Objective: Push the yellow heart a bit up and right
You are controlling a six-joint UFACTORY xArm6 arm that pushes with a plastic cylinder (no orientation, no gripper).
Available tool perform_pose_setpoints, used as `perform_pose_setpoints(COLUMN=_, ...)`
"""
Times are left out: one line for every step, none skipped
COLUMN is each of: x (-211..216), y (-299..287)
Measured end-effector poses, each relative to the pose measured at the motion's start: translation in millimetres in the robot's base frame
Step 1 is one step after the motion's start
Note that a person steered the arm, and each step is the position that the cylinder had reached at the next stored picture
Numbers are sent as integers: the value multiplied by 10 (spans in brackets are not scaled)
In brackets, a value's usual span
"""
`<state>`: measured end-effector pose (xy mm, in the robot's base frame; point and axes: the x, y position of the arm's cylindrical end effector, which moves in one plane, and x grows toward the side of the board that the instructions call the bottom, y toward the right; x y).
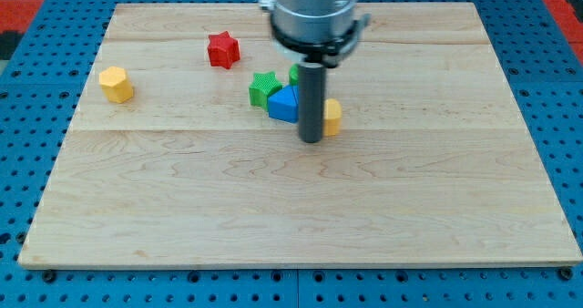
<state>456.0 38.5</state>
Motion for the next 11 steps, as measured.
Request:
perform_pose_setpoints(x=0, y=354)
perform_pose_setpoints(x=144, y=256)
perform_pose_setpoints(x=143, y=-36)
perform_pose_setpoints(x=-3, y=86)
perform_pose_setpoints(x=-158, y=221)
perform_pose_setpoints(x=-207, y=236)
perform_pose_setpoints(x=-260, y=236)
perform_pose_setpoints(x=-281, y=327)
perform_pose_setpoints(x=-281, y=646)
perform_pose_setpoints(x=-294, y=835)
perform_pose_setpoints(x=-297, y=791)
